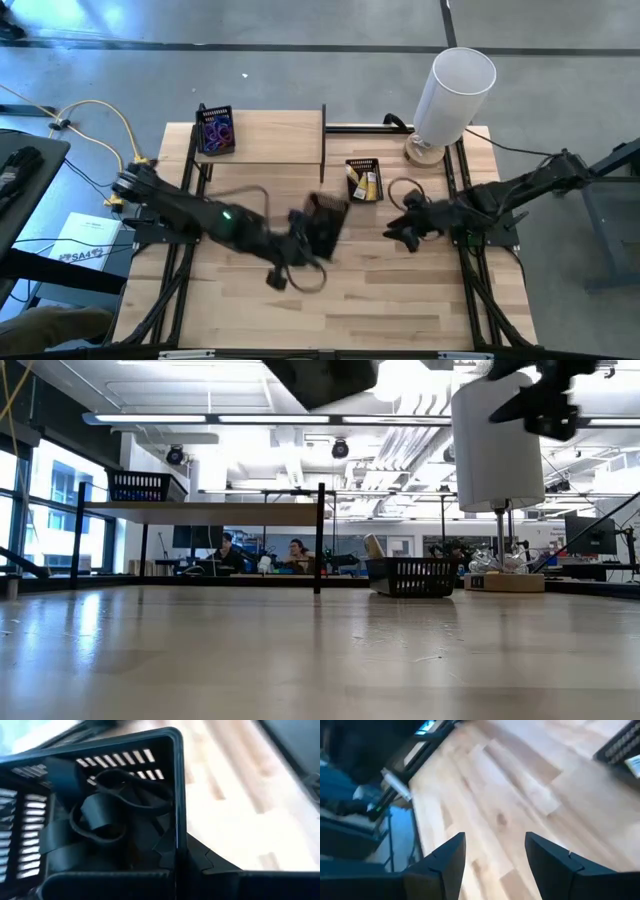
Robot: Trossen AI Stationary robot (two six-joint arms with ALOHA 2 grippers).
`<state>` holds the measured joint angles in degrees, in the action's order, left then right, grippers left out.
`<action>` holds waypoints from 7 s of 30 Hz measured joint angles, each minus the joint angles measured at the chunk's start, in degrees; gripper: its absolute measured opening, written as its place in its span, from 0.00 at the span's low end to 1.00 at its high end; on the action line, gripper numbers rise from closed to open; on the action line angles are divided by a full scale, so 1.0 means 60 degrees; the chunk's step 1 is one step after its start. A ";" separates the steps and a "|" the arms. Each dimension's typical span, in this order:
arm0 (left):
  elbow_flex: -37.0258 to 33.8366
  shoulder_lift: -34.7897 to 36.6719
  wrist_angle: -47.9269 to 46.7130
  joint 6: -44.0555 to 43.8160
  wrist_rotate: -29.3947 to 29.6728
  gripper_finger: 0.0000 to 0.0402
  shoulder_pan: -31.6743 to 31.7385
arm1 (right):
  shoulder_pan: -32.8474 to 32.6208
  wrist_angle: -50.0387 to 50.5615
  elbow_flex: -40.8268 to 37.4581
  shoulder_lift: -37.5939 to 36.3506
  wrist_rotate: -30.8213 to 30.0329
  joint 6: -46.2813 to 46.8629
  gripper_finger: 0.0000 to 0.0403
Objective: Pick & Place Office Desk Supplies
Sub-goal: Put the bottom black bin with rubberbands on the shelf, then put the black bin with crayon boxes on the shelf
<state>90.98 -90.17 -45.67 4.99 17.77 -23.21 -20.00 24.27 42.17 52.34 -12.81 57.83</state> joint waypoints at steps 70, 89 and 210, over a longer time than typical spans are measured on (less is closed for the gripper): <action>-0.3952 0.3203 -0.2884 0.2712 -0.2148 0.13 1.0125 | 0.0421 -0.0131 0.0001 0.0330 -0.1460 -0.0869 0.48; -0.3876 0.3206 -0.2813 0.2089 -0.1391 0.26 0.8972 | 0.0503 -0.0153 0.0001 0.0330 -0.0616 -0.2894 0.48; -0.3770 0.2482 -0.0504 -0.7590 -0.1664 0.26 -0.1124 | 0.3706 0.5435 1.1028 0.8526 -0.0245 -1.2045 0.01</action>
<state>68.36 -75.28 -48.69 -40.55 7.79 -29.95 2.24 56.88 108.34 103.50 -14.28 -14.44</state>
